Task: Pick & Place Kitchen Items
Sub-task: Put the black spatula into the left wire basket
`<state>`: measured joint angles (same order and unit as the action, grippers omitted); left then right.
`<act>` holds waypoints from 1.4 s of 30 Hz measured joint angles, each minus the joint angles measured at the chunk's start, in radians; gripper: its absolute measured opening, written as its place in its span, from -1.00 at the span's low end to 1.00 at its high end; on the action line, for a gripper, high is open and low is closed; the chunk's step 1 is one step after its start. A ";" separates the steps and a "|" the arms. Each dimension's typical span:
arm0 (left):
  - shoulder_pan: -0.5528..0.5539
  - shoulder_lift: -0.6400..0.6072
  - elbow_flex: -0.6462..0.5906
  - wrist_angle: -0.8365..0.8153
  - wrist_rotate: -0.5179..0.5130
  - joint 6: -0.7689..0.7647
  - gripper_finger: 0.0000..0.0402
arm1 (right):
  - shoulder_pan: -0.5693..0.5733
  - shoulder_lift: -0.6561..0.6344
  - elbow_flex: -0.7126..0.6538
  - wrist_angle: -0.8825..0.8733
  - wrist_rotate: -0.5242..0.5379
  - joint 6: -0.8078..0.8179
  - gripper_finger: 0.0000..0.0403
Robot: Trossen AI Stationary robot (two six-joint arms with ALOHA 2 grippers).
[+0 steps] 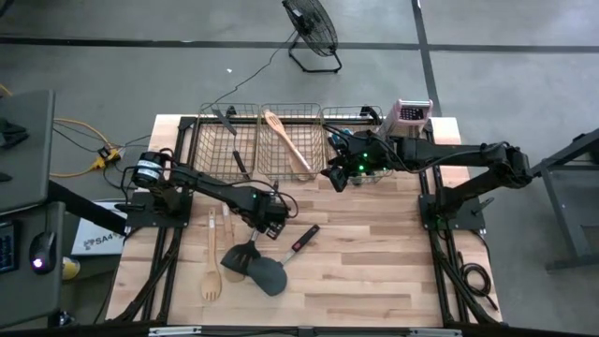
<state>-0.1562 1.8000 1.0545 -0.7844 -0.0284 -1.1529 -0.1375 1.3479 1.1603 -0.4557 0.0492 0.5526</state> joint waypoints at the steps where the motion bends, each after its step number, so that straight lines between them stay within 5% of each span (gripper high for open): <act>1: 0.000 0.000 0.000 -0.001 0.000 0.003 -0.61 | 0.000 0.000 0.000 0.000 0.000 0.000 0.07; 15: -0.001 -0.030 -0.003 -0.016 -0.019 0.027 -0.63 | 0.011 -0.019 0.000 -0.058 -0.001 -0.049 0.07; 25: -0.002 -0.068 -0.008 -0.035 -0.034 0.053 -0.66 | 0.147 -0.062 0.000 -0.071 0.144 -0.177 0.07; 42: -0.002 -0.219 -0.004 -0.010 0.023 0.128 -0.66 | 0.256 -0.161 -0.286 0.276 0.162 -0.184 0.07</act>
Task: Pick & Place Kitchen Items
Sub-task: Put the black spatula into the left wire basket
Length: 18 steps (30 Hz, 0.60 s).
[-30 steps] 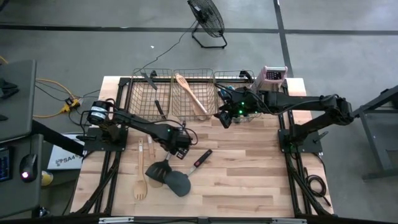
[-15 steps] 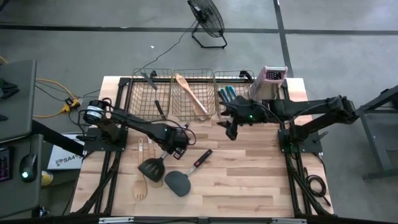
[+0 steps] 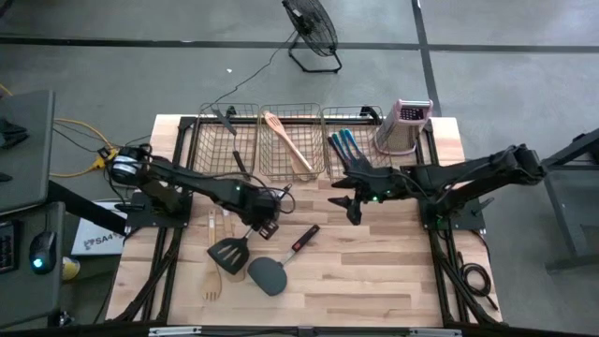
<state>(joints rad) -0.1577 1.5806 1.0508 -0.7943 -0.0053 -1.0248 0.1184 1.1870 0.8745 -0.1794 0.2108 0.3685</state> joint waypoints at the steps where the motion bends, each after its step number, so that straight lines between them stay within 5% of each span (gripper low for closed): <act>1: 0.000 -0.015 0.000 0.000 0.000 0.000 -0.66 | 0.000 -0.012 -0.021 0.007 0.001 0.003 0.07; 18: -0.039 -0.276 0.029 0.052 -0.053 -0.016 -0.66 | -0.001 -0.163 -0.180 0.065 0.081 0.057 0.07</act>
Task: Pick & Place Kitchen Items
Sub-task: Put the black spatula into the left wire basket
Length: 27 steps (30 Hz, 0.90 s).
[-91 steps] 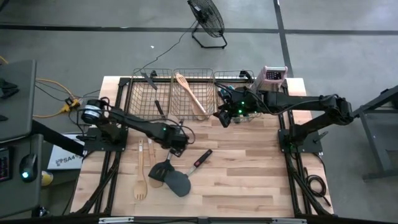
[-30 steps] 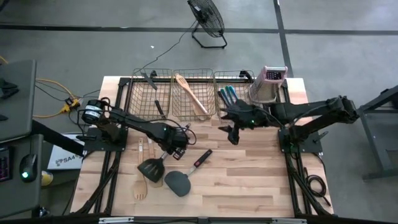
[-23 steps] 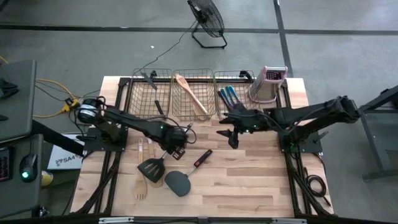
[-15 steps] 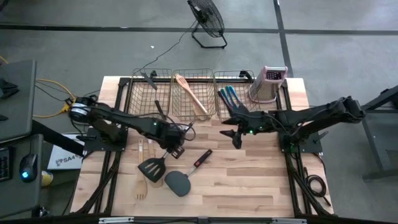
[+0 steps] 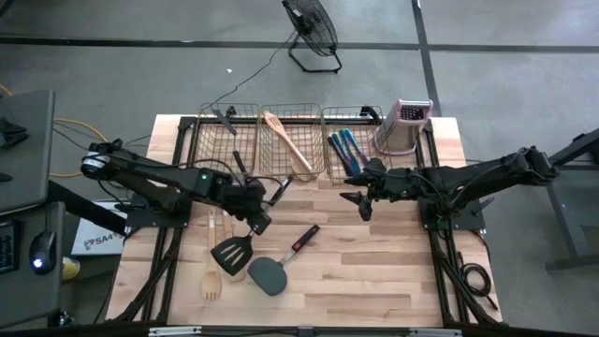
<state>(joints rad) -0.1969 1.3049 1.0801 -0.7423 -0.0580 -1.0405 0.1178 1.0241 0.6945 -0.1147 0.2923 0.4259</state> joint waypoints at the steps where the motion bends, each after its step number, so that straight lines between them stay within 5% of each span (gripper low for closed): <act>1: -0.002 -0.010 0.010 0.001 -0.016 -0.001 -0.66 | 0.000 0.000 0.000 0.002 0.005 0.000 0.07; 8: 0.000 -0.058 0.071 0.000 -0.176 0.021 -0.66 | 0.000 0.000 0.000 0.009 0.023 0.000 0.07; 27: 0.000 -0.173 0.086 -0.031 -0.905 0.121 -0.66 | 0.000 0.000 0.000 0.015 0.024 -0.004 0.07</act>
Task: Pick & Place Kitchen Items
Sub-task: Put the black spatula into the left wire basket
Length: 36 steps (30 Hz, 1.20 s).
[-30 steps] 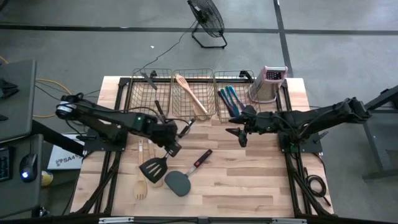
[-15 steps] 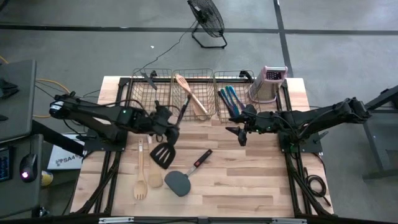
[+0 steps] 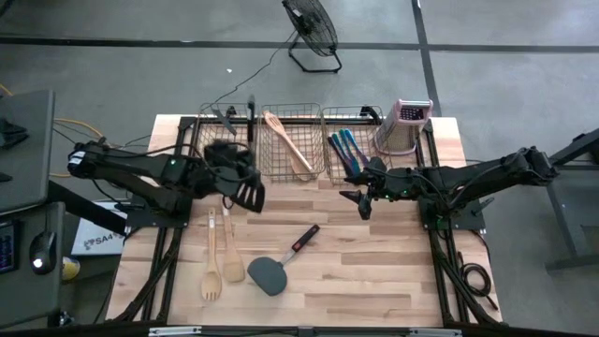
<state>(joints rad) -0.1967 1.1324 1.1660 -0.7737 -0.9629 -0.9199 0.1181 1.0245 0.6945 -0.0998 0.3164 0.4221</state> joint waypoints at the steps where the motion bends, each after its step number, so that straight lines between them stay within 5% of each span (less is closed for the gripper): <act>1: 0.001 -0.003 0.000 0.002 -0.038 0.000 -0.66 | 0.000 0.000 0.000 0.000 0.000 0.000 0.07; 5: 0.023 -0.001 0.000 -0.003 -0.144 0.000 -0.66 | 0.000 0.000 0.000 0.000 0.003 0.000 0.07; 15: 0.171 -0.005 0.000 -0.021 -0.145 0.067 -0.66 | 0.000 0.000 0.000 0.000 0.003 0.000 0.07; 22: 0.303 -0.026 -0.001 0.015 -0.008 0.144 -0.66 | 0.000 0.000 0.000 0.000 0.004 0.001 0.07; 29: 0.430 -0.041 0.000 0.203 0.214 0.371 -0.66 | 0.000 0.000 0.000 0.000 0.004 0.000 0.07; 36: 0.580 -0.052 -0.049 0.382 0.429 0.419 -0.66 | 0.000 0.000 0.000 0.000 0.003 0.001 0.07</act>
<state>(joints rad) 0.3838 1.0802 1.1167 -0.3918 -0.5344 -0.5011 0.1177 1.0245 0.6945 -0.0994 0.3199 0.4232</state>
